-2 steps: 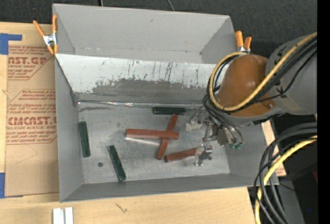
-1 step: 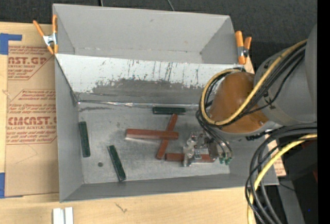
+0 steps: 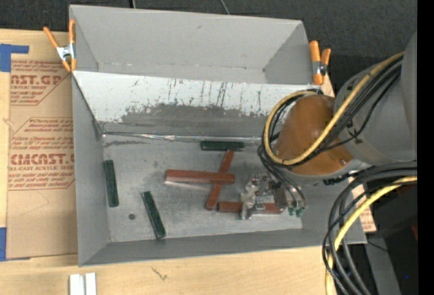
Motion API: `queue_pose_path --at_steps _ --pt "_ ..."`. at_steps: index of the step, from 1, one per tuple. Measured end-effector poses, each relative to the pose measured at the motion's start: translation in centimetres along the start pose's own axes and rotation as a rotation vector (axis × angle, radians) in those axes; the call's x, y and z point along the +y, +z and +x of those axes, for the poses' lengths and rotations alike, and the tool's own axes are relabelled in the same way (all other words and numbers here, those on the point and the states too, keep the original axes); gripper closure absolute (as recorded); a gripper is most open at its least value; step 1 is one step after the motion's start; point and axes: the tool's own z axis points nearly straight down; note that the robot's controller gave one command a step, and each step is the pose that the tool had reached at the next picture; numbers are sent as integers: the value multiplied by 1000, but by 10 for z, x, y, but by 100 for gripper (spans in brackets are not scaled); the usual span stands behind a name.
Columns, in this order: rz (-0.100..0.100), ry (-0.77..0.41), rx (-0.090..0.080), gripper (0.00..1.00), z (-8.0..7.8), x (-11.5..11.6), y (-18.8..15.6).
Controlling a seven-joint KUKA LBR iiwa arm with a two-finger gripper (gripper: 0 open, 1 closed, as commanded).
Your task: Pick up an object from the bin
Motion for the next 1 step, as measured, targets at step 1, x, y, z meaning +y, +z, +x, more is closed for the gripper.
queue_pose_path --at_steps 1 --pt "1 -112 -3 100 -27 -2 -155"
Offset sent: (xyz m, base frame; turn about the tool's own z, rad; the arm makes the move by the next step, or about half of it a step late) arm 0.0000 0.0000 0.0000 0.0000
